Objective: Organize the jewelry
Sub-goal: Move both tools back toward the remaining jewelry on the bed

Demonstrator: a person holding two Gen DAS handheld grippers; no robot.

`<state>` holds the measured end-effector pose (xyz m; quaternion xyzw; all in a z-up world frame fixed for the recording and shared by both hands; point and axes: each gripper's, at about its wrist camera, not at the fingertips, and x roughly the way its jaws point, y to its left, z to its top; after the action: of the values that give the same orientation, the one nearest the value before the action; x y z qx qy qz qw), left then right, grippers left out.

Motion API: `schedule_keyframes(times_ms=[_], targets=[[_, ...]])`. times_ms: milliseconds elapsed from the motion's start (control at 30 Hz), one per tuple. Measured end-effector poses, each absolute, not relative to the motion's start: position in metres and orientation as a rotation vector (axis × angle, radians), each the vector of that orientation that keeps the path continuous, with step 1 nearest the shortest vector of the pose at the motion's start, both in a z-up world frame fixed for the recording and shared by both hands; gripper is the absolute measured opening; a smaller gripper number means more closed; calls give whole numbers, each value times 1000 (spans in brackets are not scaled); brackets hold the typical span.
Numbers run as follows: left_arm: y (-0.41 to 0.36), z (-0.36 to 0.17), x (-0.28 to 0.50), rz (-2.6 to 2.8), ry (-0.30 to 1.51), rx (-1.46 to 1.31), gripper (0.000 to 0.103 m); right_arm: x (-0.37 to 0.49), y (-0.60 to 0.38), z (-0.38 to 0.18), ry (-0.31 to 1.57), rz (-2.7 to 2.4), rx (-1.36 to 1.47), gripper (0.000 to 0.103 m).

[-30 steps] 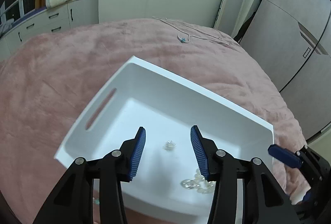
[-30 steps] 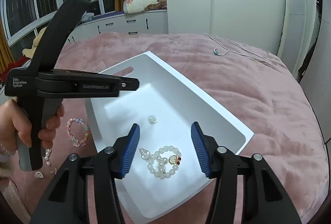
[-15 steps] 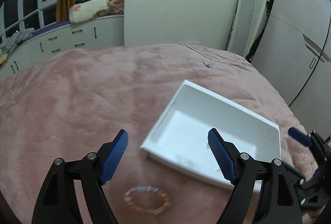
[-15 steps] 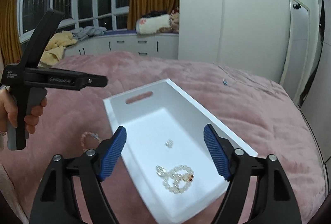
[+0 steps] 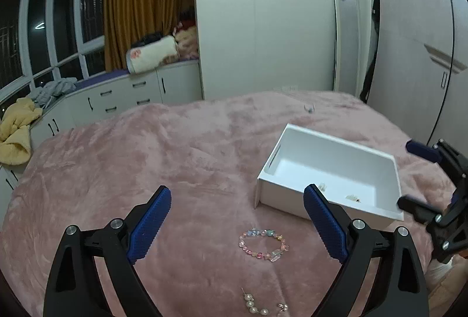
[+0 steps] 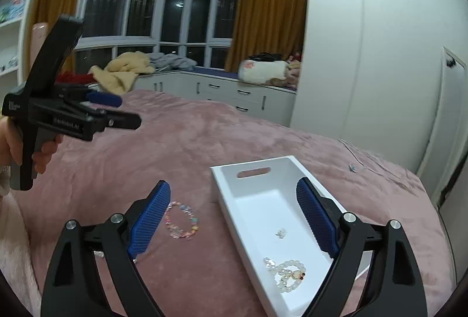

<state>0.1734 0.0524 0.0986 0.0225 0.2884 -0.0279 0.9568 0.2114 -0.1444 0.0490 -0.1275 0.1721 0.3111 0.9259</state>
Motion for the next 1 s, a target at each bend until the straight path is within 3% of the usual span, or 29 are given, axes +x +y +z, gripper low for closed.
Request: schedule_keyframes(times_ms=[367,667,1000], targets=[[41,54,120,-44,588,160,96,188,-121,30,329,774,-336,91],[54,-4,124,-55,688,118,96,194,-102,1,403,791,-388,91],[68,-29,129,-102,747,94,96,210,-84,-29,509,784,-393,91]])
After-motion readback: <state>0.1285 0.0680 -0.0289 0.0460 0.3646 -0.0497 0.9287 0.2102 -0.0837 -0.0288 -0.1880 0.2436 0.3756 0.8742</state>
